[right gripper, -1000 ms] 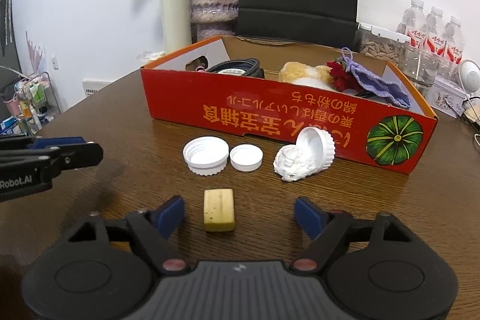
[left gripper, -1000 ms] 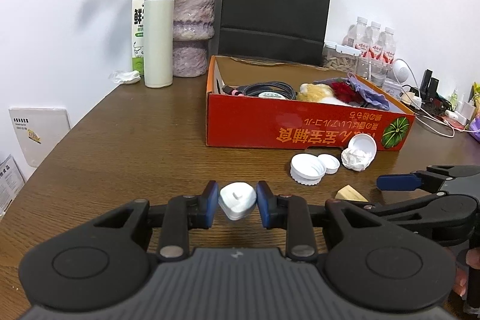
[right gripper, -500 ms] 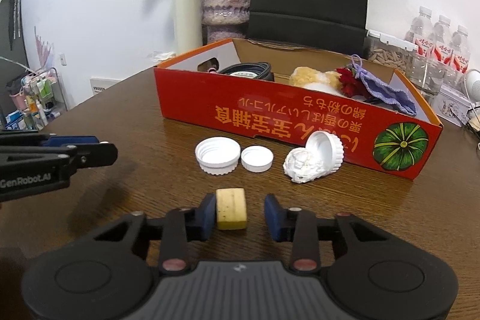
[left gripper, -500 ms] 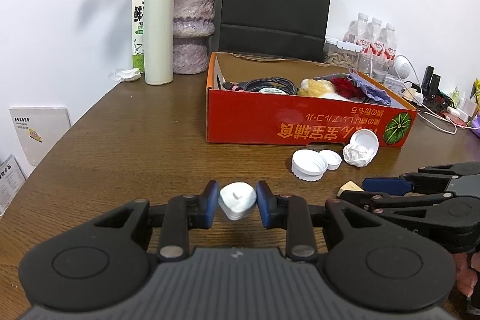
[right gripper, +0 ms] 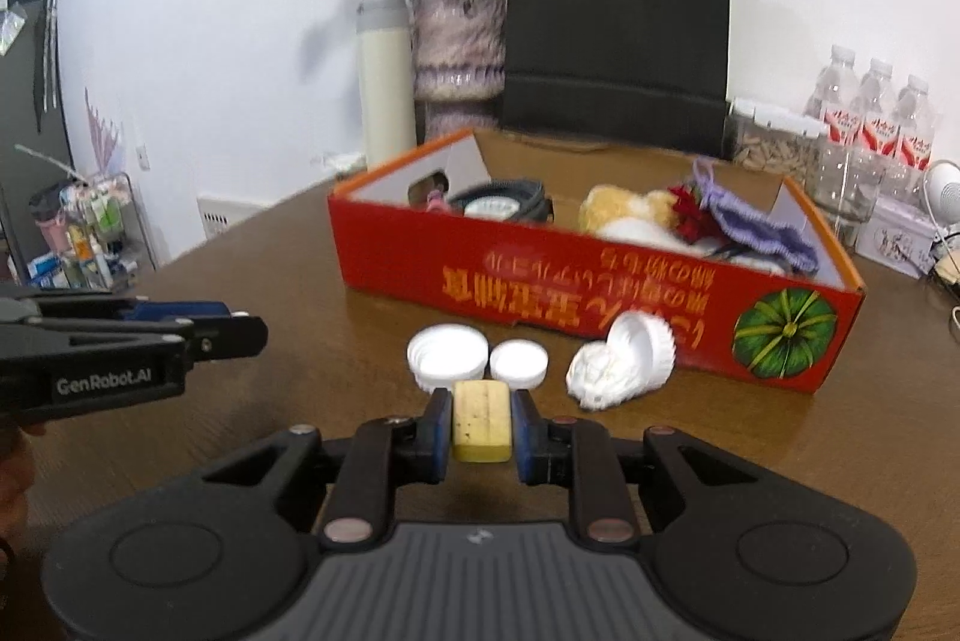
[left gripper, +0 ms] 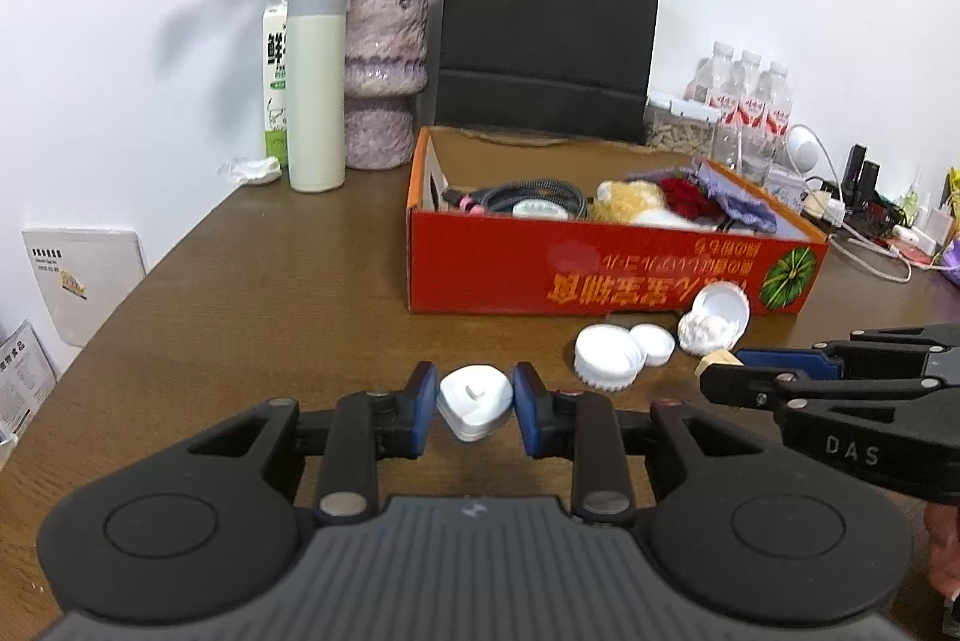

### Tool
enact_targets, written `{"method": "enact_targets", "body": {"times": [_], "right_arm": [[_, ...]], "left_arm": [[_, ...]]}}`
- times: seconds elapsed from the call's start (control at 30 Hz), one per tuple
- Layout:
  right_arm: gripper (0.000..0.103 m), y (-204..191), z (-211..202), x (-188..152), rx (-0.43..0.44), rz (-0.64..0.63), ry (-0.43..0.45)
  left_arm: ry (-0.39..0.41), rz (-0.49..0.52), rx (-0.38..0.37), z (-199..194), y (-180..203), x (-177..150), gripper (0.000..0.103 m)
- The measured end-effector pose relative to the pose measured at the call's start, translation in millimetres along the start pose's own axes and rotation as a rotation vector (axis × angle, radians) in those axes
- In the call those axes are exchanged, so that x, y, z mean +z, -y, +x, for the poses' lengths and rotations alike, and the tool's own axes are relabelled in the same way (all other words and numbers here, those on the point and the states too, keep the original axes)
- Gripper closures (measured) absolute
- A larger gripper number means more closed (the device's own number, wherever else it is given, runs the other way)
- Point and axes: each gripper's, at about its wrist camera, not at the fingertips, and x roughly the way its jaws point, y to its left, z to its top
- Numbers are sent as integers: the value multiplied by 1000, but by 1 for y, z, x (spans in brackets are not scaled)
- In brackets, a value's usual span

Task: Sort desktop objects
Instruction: 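Carry the puck with the left tool while the right tool carries the yellow block into the box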

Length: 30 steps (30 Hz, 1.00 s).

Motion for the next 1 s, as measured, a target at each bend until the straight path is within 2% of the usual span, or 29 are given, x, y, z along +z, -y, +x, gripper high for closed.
{"method": "enact_targets", "body": {"times": [0.37, 0.57, 0.67, 0.73, 1.0], "right_arm": [[84, 26, -17, 39, -45, 26, 139], [84, 44, -14, 62, -71, 48, 202], [84, 56, -7, 68, -78, 82, 229], [84, 64, 0, 70, -81, 95, 230], [84, 90, 36, 77, -102, 102, 206]], "left_arm": [[110, 69, -38, -4, 35, 52, 75], [150, 72, -57, 10, 54, 74, 75], [155, 40, -70, 24, 61, 78, 75], [153, 18, -78, 36, 65, 80, 75], [147, 30, -55, 76, 74, 94, 75]]}}
